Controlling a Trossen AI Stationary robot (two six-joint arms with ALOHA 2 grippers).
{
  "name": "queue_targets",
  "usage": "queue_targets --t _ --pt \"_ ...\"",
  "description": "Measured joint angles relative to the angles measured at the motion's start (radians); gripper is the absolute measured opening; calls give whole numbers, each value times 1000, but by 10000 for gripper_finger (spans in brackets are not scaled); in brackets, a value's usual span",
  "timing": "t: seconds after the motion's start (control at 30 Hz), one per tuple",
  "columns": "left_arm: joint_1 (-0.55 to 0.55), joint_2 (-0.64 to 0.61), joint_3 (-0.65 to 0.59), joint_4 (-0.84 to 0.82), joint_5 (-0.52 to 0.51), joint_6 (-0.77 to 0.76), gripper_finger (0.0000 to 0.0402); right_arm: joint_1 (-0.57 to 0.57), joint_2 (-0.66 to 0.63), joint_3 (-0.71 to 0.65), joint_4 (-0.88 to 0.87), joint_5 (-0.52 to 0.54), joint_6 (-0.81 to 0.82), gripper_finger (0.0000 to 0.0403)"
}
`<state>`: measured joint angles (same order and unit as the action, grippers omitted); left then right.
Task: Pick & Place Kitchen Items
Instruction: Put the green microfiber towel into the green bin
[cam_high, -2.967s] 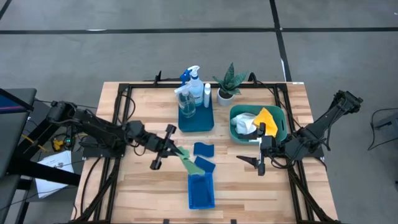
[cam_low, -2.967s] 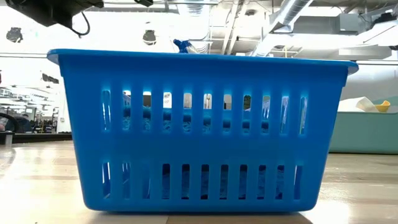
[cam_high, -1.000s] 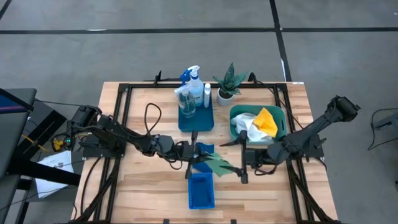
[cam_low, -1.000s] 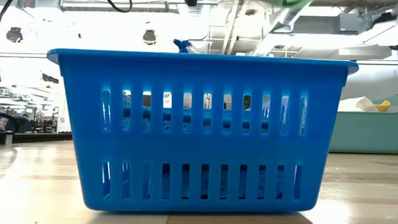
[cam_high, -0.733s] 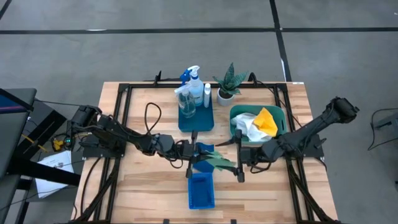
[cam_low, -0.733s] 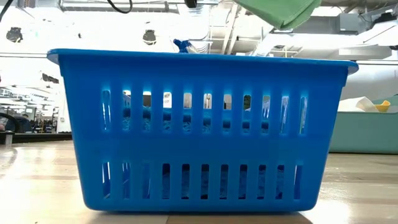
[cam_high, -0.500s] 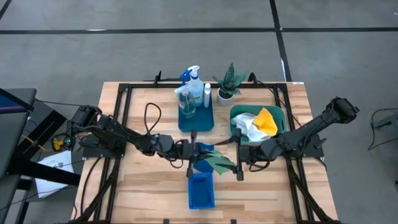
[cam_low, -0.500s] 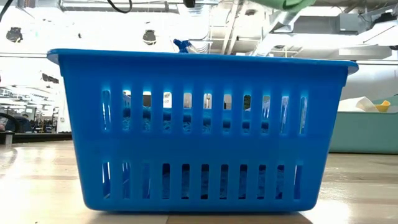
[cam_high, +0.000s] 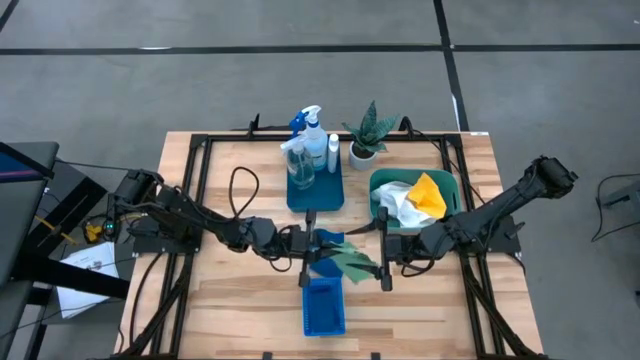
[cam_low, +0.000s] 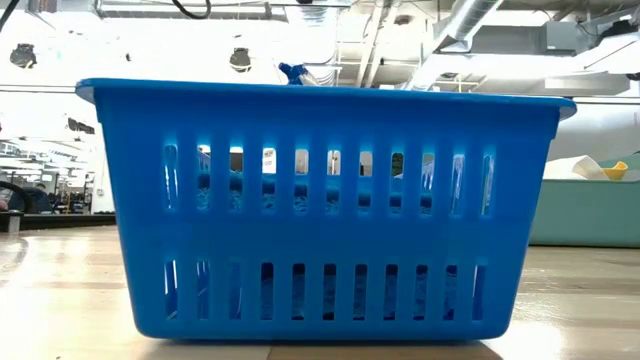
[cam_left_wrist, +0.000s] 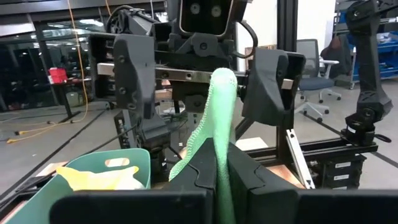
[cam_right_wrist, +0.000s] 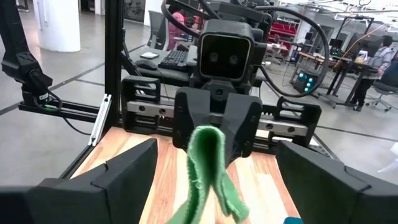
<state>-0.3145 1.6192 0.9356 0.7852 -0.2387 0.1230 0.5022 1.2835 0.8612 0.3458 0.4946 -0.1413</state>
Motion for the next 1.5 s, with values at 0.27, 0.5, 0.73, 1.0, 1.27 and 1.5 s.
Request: queue_targets --t 0.27,0.5,0.73,1.0,1.27,1.5 --pt "0 0 0 -1 0 0 0 -2 0 0 0 0 3 316" --pt "0 0 0 -3 0 1 0 -1 0 0 0 0 3 300" --pt "0 0 0 -3 0 2 0 -1 0 0 0 1 3 276" --pt "1 0 0 -3 13 3 0 -1 0 0 0 2 3 243" --pt "1 0 0 -3 23 3 0 -1 0 0 -1 3 3 171" --pt "1 0 0 -3 25 3 0 -1 0 0 -3 3 3 90"
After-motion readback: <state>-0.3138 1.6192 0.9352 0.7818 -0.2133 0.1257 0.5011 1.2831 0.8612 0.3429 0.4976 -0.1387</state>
